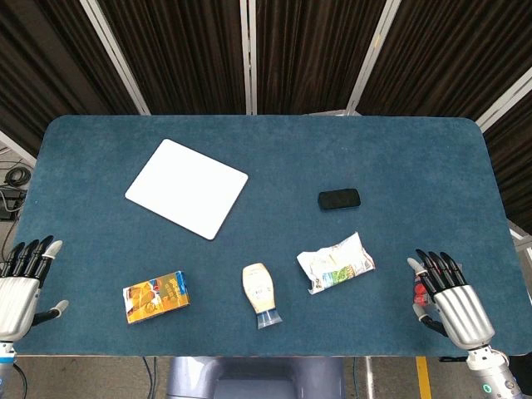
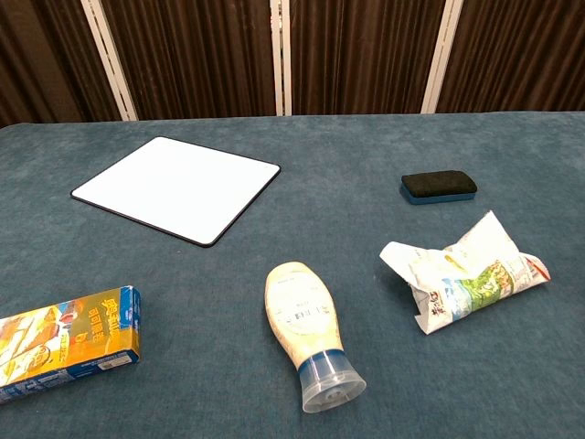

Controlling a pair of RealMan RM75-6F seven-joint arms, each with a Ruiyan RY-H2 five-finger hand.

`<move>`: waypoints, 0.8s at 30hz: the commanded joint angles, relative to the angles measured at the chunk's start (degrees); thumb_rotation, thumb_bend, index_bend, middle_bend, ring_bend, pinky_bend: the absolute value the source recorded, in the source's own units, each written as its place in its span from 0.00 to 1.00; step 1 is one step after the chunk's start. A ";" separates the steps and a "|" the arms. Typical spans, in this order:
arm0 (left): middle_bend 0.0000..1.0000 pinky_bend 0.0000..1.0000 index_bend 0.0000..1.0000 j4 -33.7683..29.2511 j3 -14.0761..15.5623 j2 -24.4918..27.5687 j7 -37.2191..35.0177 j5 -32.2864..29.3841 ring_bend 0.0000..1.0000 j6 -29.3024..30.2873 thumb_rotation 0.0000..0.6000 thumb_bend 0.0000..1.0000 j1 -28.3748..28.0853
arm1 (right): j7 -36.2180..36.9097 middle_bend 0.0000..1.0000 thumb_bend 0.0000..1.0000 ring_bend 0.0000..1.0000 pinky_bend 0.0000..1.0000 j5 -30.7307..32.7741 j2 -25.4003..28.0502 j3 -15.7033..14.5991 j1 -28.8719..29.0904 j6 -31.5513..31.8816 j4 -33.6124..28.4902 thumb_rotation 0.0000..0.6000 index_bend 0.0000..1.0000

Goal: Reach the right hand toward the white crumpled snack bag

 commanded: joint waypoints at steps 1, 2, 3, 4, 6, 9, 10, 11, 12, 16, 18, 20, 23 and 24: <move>0.00 0.00 0.00 -0.07 0.03 0.00 0.07 0.11 0.00 0.16 1.00 0.12 0.07 | 0.08 0.00 0.24 0.00 0.00 0.02 0.02 -0.01 0.00 -0.03 0.03 1.00 0.00; 0.00 0.00 0.00 -0.10 0.04 0.01 0.08 0.17 0.00 0.23 1.00 0.12 0.10 | 0.11 0.00 0.24 0.00 0.00 0.05 0.03 -0.03 0.00 -0.07 0.04 1.00 0.00; 0.00 0.00 0.00 -0.14 0.08 0.03 0.08 0.27 0.00 0.33 1.00 0.12 0.14 | 0.13 0.00 0.24 0.00 0.00 0.08 0.03 -0.06 0.00 -0.16 0.06 1.00 0.00; 0.00 0.00 0.00 -0.17 0.10 0.04 0.08 0.33 0.00 0.40 1.00 0.12 0.17 | 0.14 0.00 0.24 0.00 0.00 0.10 0.02 -0.07 0.01 -0.22 0.10 1.00 0.00; 0.00 0.00 0.00 -0.23 0.14 0.09 0.07 0.41 0.00 0.53 1.00 0.12 0.26 | 0.13 0.00 0.24 0.00 0.00 0.09 0.02 -0.14 0.04 -0.37 0.11 1.00 0.00; 0.00 0.00 0.00 -0.28 0.12 0.15 0.02 0.52 0.00 0.71 1.00 0.12 0.31 | -0.05 0.00 0.24 0.00 0.00 -0.11 -0.10 -0.23 0.07 -0.41 0.10 1.00 0.00; 0.00 0.00 0.00 -0.28 0.11 0.17 -0.01 0.51 0.00 0.71 1.00 0.12 0.30 | -0.08 0.00 0.24 0.00 0.00 -0.11 -0.13 -0.22 0.07 -0.41 0.10 1.00 0.00; 0.00 0.00 0.00 -0.27 0.10 0.18 -0.05 0.51 0.00 0.69 1.00 0.12 0.29 | -0.10 0.00 0.24 0.00 0.00 -0.11 -0.15 -0.22 0.08 -0.41 0.09 1.00 0.00; 0.00 0.00 0.00 -0.25 0.08 0.18 -0.07 0.47 0.00 0.69 1.00 0.12 0.29 | -0.15 0.00 0.24 0.00 0.00 -0.13 -0.16 -0.21 0.08 -0.40 0.10 1.00 0.00; 0.00 0.00 0.00 -0.23 0.06 0.20 -0.15 0.39 0.00 0.63 1.00 0.12 0.28 | -0.20 0.00 0.24 0.00 0.00 -0.24 -0.20 -0.29 0.10 -0.46 0.10 1.00 0.00; 0.00 0.00 0.00 -0.25 0.05 0.22 -0.17 0.43 0.00 0.70 1.00 0.12 0.30 | -0.18 0.00 0.24 0.00 0.00 -0.31 -0.20 -0.34 0.12 -0.48 0.09 1.00 0.00; 0.00 0.00 0.00 -0.29 0.04 0.23 -0.20 0.49 0.00 0.80 1.00 0.12 0.34 | -0.12 0.00 0.24 0.00 0.00 -0.35 -0.19 -0.40 0.14 -0.53 0.06 1.00 0.00; 0.00 0.00 0.00 -0.34 0.06 0.24 -0.20 0.41 0.00 0.73 1.00 0.12 0.36 | 0.14 0.00 0.24 0.00 0.00 -0.43 -0.08 -0.49 0.26 -0.73 -0.04 1.00 0.00; 0.00 0.00 0.00 -0.38 0.06 0.26 -0.20 0.38 0.00 0.68 1.00 0.12 0.34 | 0.37 0.00 0.24 0.00 0.02 -0.51 -0.03 -0.50 0.38 -0.84 -0.09 1.00 0.00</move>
